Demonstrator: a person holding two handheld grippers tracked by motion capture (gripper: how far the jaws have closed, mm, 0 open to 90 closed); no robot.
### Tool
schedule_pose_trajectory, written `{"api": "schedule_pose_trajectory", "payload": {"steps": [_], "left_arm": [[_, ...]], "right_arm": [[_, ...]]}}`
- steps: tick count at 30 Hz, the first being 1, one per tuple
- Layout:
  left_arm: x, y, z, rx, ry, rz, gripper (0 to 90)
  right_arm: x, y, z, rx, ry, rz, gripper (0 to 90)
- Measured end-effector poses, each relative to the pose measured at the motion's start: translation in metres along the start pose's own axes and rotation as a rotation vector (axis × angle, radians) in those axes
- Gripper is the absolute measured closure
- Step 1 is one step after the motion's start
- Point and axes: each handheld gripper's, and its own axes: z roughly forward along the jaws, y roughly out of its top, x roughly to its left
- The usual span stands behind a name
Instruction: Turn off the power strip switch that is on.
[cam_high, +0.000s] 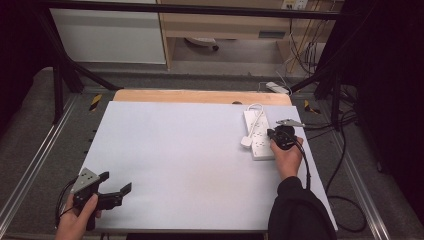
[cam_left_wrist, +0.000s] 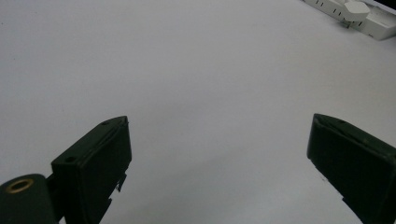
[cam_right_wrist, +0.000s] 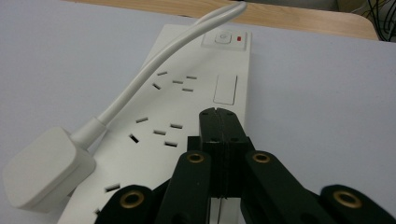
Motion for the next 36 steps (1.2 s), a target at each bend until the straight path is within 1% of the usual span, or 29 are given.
{"api": "schedule_pose_trajectory", "payload": {"steps": [2,7,8,10,12,14,15,17,19,20,21,22,24,25,26,27,28,30,31,34,36], "left_arm": [[0.0,0.0,0.0,0.0,0.001,0.001,6.6],[0.0,0.0,0.0,0.0,0.002,0.001,6.6],[0.0,0.0,0.0,0.0,-0.002,0.0,6.6],[0.0,0.0,0.0,0.001,0.0,0.0,6.6],[0.0,0.0,0.0,0.0,-0.004,0.003,6.6],[-0.001,0.0,0.0,0.003,-0.004,0.004,6.6],[-0.001,0.0,0.0,0.004,-0.005,0.004,6.6],[-0.001,0.0,0.0,0.005,-0.004,0.006,6.6],[-0.001,0.0,0.0,0.003,-0.002,0.006,6.6],[-0.001,0.0,0.0,0.004,-0.001,0.007,6.6],[-0.001,0.0,0.0,0.004,-0.002,0.007,6.6],[-0.001,0.0,0.0,0.004,-0.002,0.008,6.6],[-0.001,-0.001,0.0,0.007,-0.002,0.007,6.6],[-0.001,-0.001,0.001,0.008,-0.001,0.004,6.6],[-0.001,-0.001,0.001,0.01,0.0,0.003,6.6],[-0.001,-0.001,0.001,0.01,0.0,0.003,6.6],[-0.001,-0.001,0.0,0.009,0.0,0.004,6.6],[-0.001,-0.001,0.0,0.007,-0.001,0.004,6.6],[-0.001,-0.001,0.0,0.007,-0.002,0.004,6.6],[-0.002,-0.001,0.001,0.008,-0.006,0.002,6.6],[-0.002,-0.001,0.001,0.01,-0.005,0.004,6.6]], "right_arm": [[0.001,0.002,-0.001,0.008,0.008,0.003,90.0],[0.003,0.007,-0.005,0.0,0.018,-0.003,90.0],[0.003,0.01,-0.006,0.0,0.029,-0.005,90.0],[0.003,0.011,-0.007,0.004,0.033,-0.004,90.0],[0.003,0.014,-0.008,0.01,0.037,0.0,86.4],[0.004,0.015,-0.008,0.01,0.035,0.0,85.4],[0.004,0.017,-0.01,0.005,0.036,0.007,81.7],[0.005,0.018,-0.01,0.005,0.035,0.009,79.9],[0.006,0.019,-0.011,0.004,0.031,0.016,73.7],[0.006,0.021,-0.012,0.007,0.028,0.03,65.1],[0.006,0.021,-0.012,0.007,0.028,0.03,65.1],[0.006,0.022,-0.012,0.011,0.033,0.039,60.4],[0.007,0.024,-0.011,0.024,0.036,0.045,47.7],[0.007,0.025,-0.011,0.034,0.032,0.053,39.8],[0.007,0.025,-0.011,0.034,0.032,0.053,39.8],[0.008,0.025,-0.011,0.052,0.035,0.061,30.7],[0.008,0.025,-0.011,0.052,0.035,0.061,30.7],[0.009,0.027,-0.011,0.069,0.031,0.064,20.3],[0.009,0.027,-0.011,0.069,0.031,0.064,20.3],[0.009,0.029,-0.012,0.084,0.041,0.076,10.8],[0.009,0.029,-0.013,0.083,0.035,0.072,9.5]]}}
